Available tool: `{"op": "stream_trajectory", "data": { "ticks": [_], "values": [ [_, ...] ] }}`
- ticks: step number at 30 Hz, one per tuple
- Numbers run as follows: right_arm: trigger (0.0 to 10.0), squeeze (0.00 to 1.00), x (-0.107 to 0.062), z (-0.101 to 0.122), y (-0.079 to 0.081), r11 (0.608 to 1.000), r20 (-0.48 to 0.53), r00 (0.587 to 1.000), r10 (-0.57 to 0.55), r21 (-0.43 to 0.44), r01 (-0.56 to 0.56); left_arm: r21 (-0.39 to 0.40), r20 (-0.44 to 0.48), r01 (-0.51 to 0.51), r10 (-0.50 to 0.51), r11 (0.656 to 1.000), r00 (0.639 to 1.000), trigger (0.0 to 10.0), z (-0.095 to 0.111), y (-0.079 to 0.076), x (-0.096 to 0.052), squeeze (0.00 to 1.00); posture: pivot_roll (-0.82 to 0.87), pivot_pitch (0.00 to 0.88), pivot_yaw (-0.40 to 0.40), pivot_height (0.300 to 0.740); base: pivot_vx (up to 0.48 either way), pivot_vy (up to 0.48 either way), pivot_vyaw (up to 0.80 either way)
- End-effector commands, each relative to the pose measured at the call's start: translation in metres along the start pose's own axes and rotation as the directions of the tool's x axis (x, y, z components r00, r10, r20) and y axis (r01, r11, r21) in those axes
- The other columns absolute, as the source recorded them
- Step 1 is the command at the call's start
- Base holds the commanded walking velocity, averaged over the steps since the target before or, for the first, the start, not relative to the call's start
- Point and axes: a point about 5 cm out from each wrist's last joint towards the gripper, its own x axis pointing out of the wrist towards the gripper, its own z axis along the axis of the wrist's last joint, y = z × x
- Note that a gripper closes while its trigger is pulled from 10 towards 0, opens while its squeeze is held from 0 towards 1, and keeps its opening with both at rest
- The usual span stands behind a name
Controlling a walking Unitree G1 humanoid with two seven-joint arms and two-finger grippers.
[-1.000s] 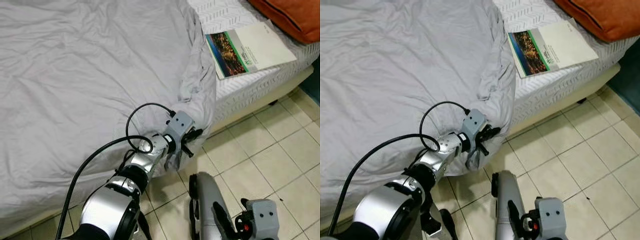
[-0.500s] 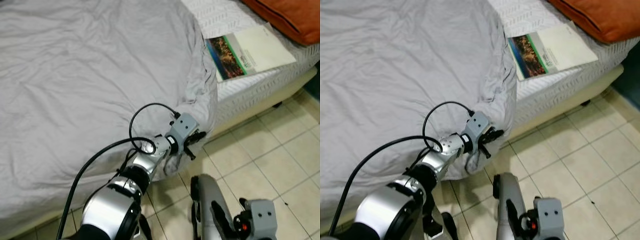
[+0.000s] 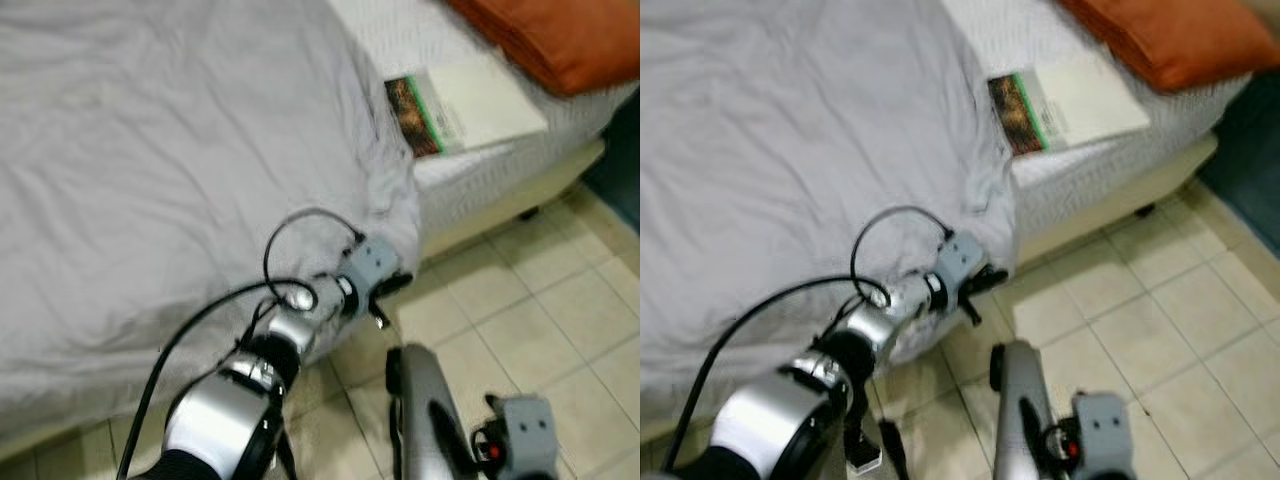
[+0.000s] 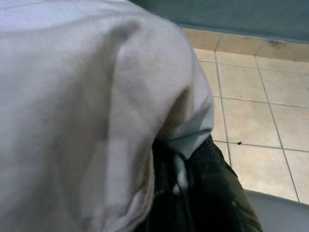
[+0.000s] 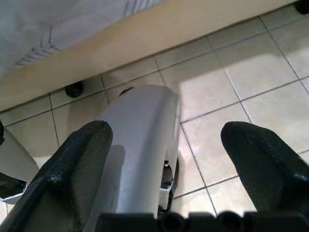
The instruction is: Clean up the room
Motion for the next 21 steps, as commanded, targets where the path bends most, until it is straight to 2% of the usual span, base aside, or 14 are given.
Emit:
{"op": "stream_trajectory", "data": {
  "ticks": [1, 4, 8, 11, 16, 17, 18, 21],
  "values": [
    [10.0, 0.0, -0.003, -0.009, 0.006, 1.0, -0.041, 0.999, 0.02, 0.016, -0.02, -0.017, -0.002, 0.23, -0.23, 0.973, 0.973, 10.0, -0.001, -0.065, 0.025, 0.0, -0.42, 0.359, 0.073, 0.584, 0.0, 0.0, 0.0],
    [10.0, 0.0, -0.002, -0.009, 0.007, 1.0, -0.045, 0.999, 0.029, 0.013, -0.029, 0.047, -0.037, 0.378, -0.377, 0.924, 0.926, 10.0, -0.007, -0.095, 0.028, 0.0, -0.42, 0.359, 0.071, 0.584, 0.0, 0.0, 0.0],
    [10.0, 0.0, -0.002, -0.009, 0.007, 0.999, -0.046, 0.998, 0.031, 0.012, -0.03, 0.109, -0.042, 0.425, -0.423, 0.899, 0.905, 10.0, -0.003, -0.108, 0.031, 0.0, -0.42, 0.359, 0.07, 0.584, 0.0, 0.0, 0.0],
    [10.0, 0.0, -0.003, -0.01, 0.007, 0.999, -0.047, 0.998, 0.031, 0.011, -0.03, 0.132, -0.04, 0.429, -0.428, 0.894, 0.903, 10.0, 0.0, -0.112, 0.033, 0.0, -0.42, 0.36, 0.071, 0.584, 0.0, 0.0, 0.0],
    [10.0, 0.0, -0.002, -0.009, 0.009, 0.999, -0.046, 0.998, 0.033, 0.013, -0.032, 0.128, -0.012, 0.377, -0.379, 0.917, 0.925, 10.0, 0.006, -0.107, 0.036, 0.0, -0.42, 0.361, 0.073, 0.584, 0.0, 0.0, 0.0],
    [10.0, 0.0, -0.002, -0.009, 0.009, 0.999, -0.045, 0.998, 0.033, 0.013, -0.033, 0.081, 0.01, 0.342, -0.344, 0.936, 0.939, 10.0, 0.009, -0.101, 0.036, 0.0, -0.42, 0.359, 0.076, 0.584, 0.0, -0.469, 0.0],
    [10.0, 0.0, -0.002, -0.01, 0.009, 0.999, -0.045, 0.998, 0.033, 0.013, -0.032, 0.068, 0.015, 0.32, -0.321, 0.945, 0.947, 10.0, 0.01, -0.097, 0.036, 0.0, -0.42, 0.359, 0.076, 0.584, 0.0, -0.454, 0.0],
    [10.0, 0.0, -0.001, -0.01, 0.009, 0.999, -0.044, 0.998, 0.033, 0.013, -0.032, 0.057, 0.017, 0.307, -0.308, 0.95, 0.951, 10.0, 0.011, -0.094, 0.036, 0.0, -0.42, 0.357, 0.077, 0.584, 0.0, -0.455, 0.0]
  ]
}}
